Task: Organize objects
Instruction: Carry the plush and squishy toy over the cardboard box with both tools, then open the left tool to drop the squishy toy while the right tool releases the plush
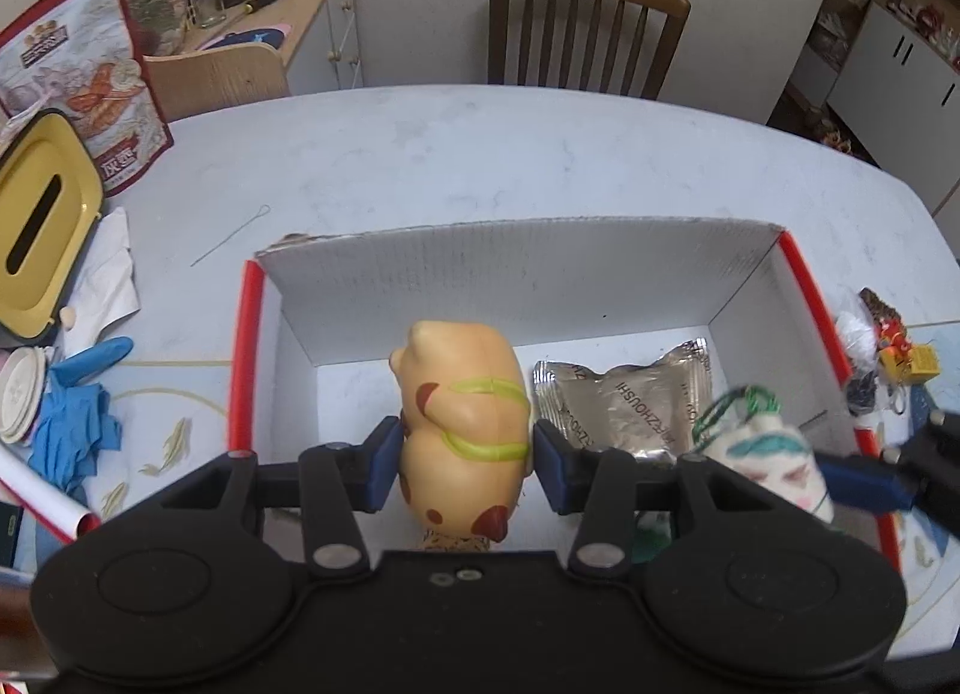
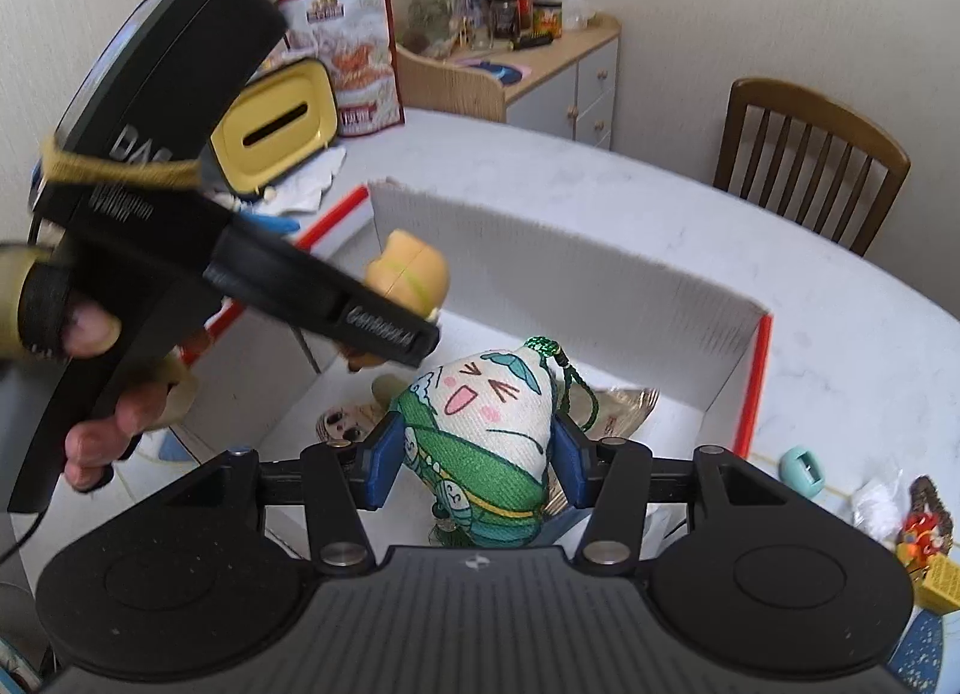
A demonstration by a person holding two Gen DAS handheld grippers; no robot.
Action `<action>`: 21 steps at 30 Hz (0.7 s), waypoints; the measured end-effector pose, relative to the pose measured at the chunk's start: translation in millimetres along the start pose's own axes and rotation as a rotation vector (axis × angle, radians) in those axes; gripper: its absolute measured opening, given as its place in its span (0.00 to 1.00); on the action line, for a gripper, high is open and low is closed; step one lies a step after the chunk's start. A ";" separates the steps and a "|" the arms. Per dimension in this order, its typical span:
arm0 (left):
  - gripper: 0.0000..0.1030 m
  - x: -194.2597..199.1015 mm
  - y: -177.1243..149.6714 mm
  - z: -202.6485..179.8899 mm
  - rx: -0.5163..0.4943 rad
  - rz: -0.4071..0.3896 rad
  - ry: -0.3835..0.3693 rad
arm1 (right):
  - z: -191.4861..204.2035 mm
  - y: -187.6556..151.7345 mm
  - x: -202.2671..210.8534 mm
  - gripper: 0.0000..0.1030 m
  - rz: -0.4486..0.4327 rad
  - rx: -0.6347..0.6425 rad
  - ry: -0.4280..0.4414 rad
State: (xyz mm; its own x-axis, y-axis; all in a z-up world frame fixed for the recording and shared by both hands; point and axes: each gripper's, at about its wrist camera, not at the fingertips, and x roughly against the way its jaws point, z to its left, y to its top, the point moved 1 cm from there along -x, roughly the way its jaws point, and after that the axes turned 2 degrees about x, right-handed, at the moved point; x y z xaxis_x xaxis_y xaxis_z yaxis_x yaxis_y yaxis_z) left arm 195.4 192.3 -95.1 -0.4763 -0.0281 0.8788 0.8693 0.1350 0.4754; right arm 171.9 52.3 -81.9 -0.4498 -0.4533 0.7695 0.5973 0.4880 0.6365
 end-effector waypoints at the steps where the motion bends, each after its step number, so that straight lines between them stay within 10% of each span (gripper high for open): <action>1: 0.44 -3.8 1.0 -0.6 -0.003 0.006 0.002 | 1.0 -1.8 -3.5 0.49 0.008 0.001 -0.002; 21: 0.45 -62.7 6.3 -3.8 -0.054 0.157 0.050 | -7.5 -27.1 -42.3 0.50 0.139 -0.046 -0.025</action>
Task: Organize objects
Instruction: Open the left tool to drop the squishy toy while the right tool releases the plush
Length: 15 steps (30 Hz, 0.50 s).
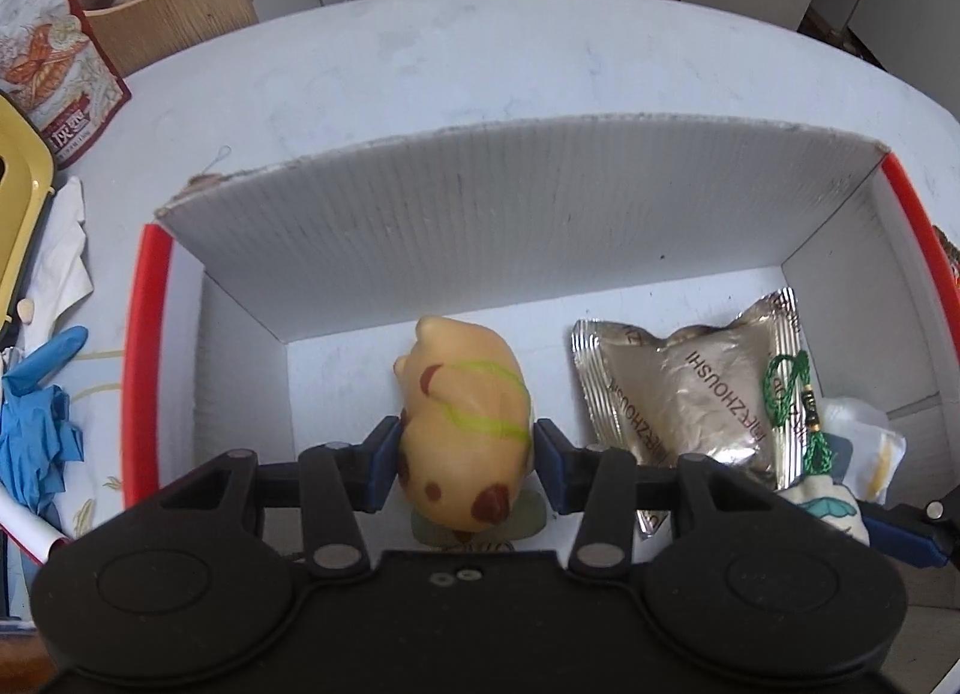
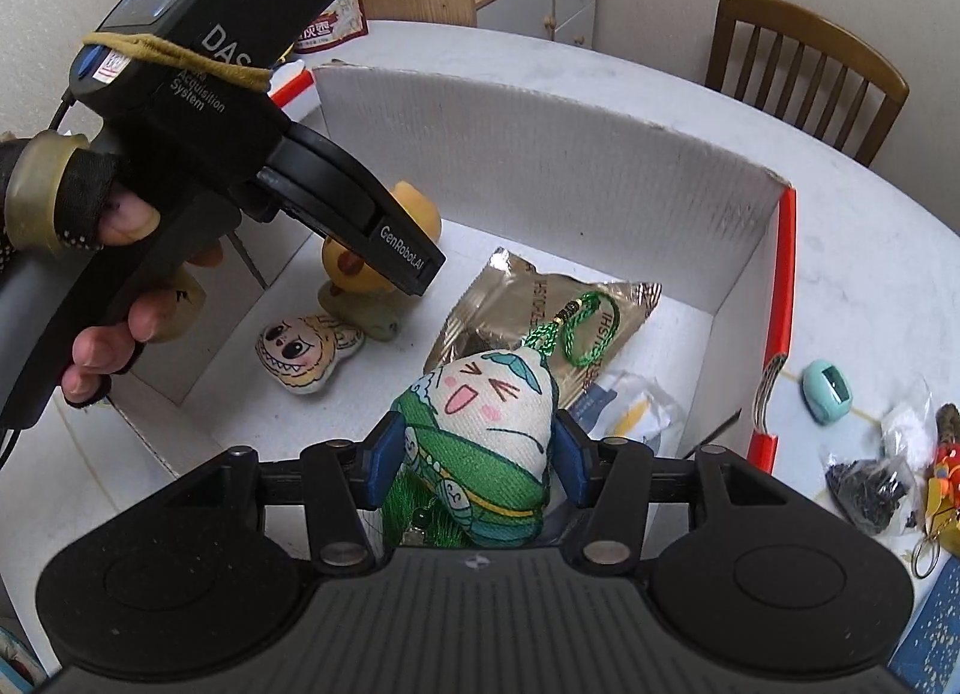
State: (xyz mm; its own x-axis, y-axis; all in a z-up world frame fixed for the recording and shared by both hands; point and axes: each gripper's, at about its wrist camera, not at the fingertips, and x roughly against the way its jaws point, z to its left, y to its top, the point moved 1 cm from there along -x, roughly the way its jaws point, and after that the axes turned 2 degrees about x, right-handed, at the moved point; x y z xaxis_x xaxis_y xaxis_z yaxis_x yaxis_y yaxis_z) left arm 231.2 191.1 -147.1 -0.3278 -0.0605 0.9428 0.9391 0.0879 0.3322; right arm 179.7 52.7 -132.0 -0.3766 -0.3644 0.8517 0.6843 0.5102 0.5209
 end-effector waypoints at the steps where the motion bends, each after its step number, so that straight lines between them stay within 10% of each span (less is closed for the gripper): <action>1: 0.45 -0.9 0.1 -0.2 -0.002 0.003 0.004 | -0.1 -0.9 0.0 0.50 0.002 -0.005 0.001; 15: 0.62 8.0 -4.1 3.6 0.023 -0.015 -0.005 | -0.3 -2.6 12.7 0.62 -0.023 -0.030 -0.004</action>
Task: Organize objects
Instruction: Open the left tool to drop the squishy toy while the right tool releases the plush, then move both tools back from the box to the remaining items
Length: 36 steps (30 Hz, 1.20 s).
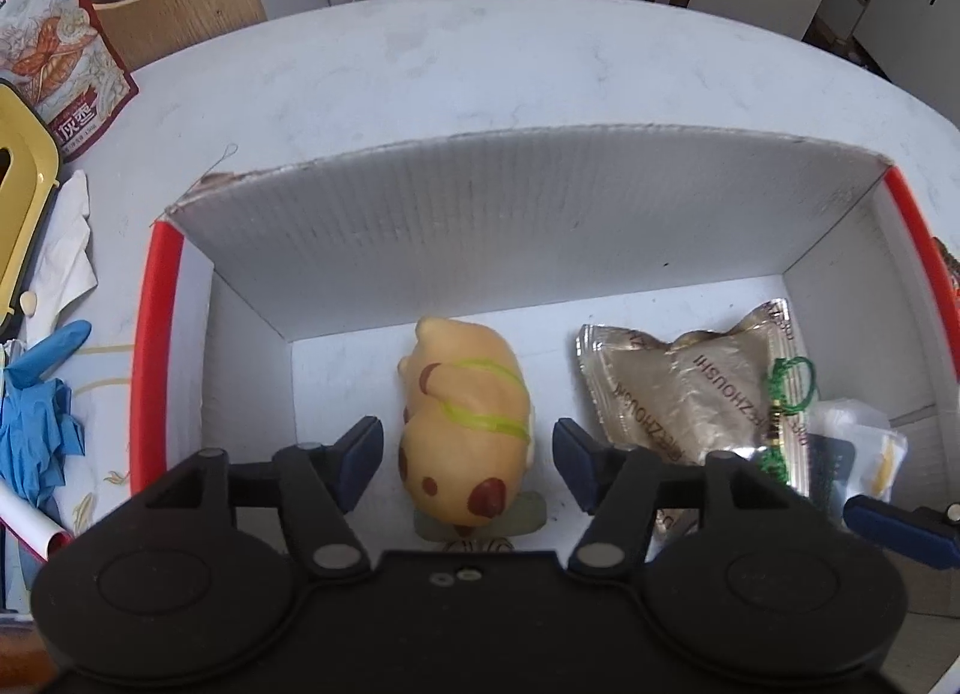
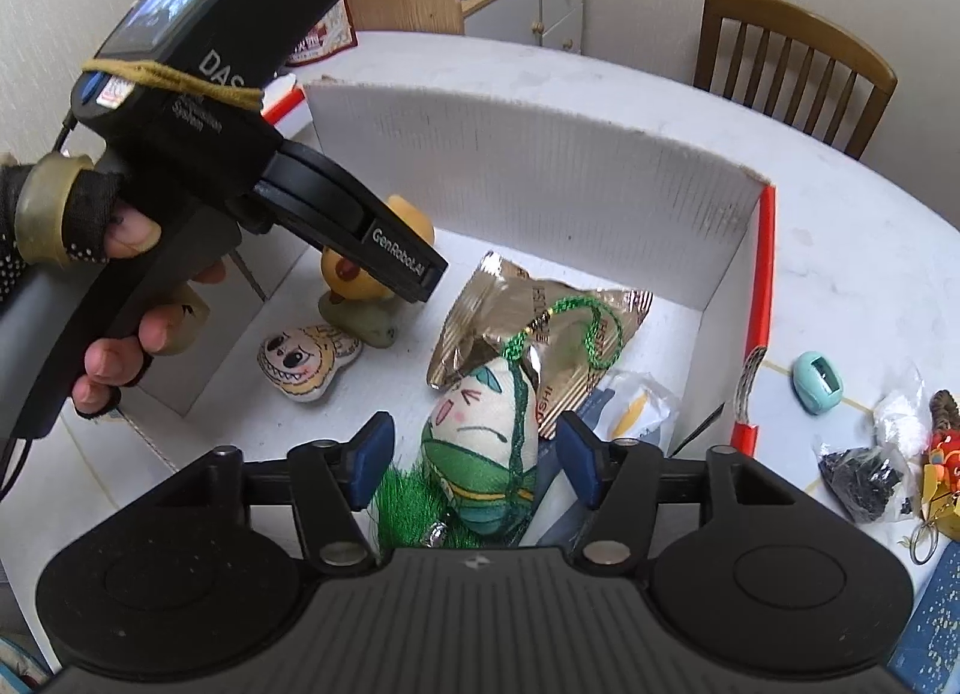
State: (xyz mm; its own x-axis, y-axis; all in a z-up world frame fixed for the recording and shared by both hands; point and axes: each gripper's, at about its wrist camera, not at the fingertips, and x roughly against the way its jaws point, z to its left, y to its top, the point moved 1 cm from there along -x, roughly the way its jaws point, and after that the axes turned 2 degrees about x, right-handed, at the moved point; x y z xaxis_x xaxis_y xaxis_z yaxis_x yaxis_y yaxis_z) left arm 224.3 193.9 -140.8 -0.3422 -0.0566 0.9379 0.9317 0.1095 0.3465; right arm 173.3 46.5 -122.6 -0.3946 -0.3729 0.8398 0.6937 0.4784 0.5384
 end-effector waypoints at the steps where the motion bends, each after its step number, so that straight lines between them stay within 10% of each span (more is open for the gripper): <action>1: 0.62 2.3 -0.8 0.0 0.002 -0.006 -0.002 | -1.8 3.2 -0.2 0.64 -0.005 -0.002 -0.001; 36: 0.81 133.9 -44.4 -81.3 0.047 -0.274 -0.106 | -57.0 -27.7 153.5 0.74 -0.260 -0.069 0.091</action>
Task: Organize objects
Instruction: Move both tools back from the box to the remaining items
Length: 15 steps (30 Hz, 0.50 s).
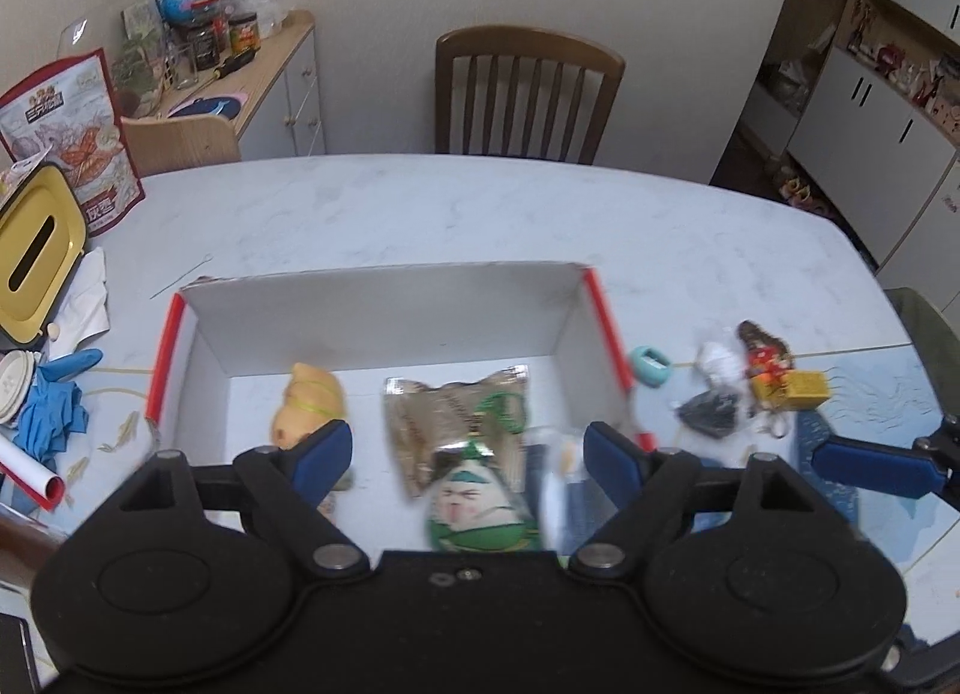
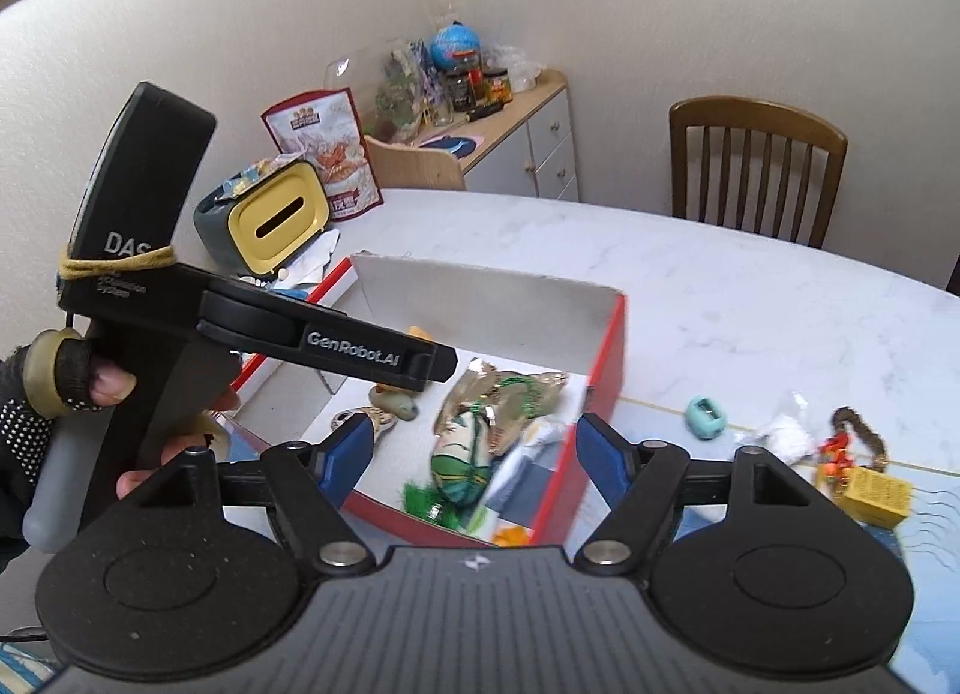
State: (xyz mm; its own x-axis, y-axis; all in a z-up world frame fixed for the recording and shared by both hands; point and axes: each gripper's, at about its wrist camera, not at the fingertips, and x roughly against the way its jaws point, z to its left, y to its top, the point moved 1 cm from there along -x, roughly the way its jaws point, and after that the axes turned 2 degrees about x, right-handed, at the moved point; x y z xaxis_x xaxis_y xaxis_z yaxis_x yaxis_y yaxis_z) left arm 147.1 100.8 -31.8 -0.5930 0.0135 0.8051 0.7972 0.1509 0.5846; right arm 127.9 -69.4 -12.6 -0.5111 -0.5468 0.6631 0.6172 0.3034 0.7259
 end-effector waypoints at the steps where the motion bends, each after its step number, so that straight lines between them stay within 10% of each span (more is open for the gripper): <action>1: 0.82 2.5 -0.3 -5.4 -0.002 -0.006 -0.001 | -4.6 -0.6 4.9 0.74 -0.005 -0.004 -0.001; 15: 0.92 11.8 -8.9 -76.8 -0.051 -0.055 -0.028 | -80.3 -23.8 57.1 0.80 -0.057 -0.065 -0.035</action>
State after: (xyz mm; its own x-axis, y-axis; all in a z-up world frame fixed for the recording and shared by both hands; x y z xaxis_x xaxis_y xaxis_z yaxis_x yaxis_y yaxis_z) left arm 141.7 23.7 -19.8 -0.6382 0.0344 0.7691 0.7678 0.1020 0.6326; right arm 132.1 -170.4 -6.7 -0.5665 -0.5333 0.6282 0.6239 0.2204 0.7498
